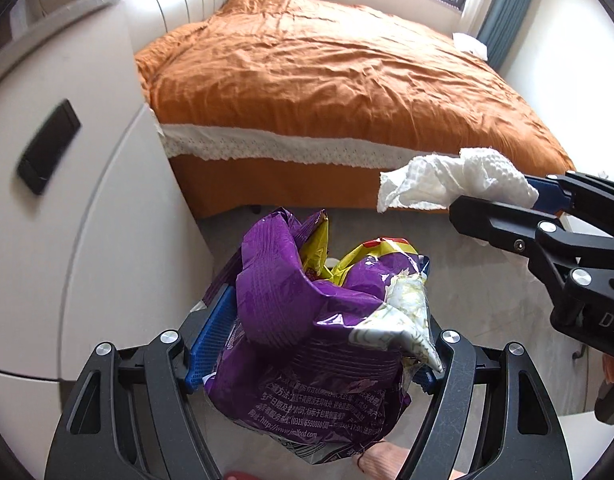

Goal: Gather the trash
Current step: 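Carry the purple bag and white tissue with both grippers over the white bin, then open both grippers to drop the purple bag and tissue into the bin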

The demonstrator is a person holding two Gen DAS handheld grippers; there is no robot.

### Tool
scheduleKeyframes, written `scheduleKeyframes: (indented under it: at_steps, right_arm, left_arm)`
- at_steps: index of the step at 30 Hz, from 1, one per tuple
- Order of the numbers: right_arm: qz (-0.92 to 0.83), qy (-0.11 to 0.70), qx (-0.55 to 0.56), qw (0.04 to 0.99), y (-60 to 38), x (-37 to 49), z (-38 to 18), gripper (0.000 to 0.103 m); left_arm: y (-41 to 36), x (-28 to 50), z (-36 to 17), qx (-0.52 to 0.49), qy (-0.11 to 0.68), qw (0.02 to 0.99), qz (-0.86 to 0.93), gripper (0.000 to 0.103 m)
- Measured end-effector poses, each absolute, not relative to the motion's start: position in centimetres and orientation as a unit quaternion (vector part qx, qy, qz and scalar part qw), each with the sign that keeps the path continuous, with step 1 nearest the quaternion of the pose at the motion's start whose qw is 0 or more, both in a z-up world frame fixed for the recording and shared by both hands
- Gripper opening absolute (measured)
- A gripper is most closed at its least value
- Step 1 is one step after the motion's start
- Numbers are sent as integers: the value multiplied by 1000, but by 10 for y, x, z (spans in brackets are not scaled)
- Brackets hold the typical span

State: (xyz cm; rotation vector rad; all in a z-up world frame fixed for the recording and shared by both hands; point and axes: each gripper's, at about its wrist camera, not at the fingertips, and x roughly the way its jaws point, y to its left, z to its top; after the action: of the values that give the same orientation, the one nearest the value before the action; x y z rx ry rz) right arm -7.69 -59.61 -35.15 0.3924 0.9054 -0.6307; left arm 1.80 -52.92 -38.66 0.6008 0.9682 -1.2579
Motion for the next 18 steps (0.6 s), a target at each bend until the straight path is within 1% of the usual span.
scheduleKeyframes:
  at_steps: [4,16,17,18]
  right_arm:
    - [-288,446,199,824,-615,-75,-393,43]
    - [-266,478,239,802,-649,-69,-519,43]
    - [-263,480,241,801,-651,-69,-528,43]
    - [-263,483,241,800,-651,-69,-537,46]
  left_arm:
    - [-552,11,-441,280,449,644,-553,74]
    - [-583,-1,-568,305,493,595,-557,74]
    - [-584,-2,-577,303,496,592,-558,76]
    - [-585,-3,-586,300,500,589,-560,78]
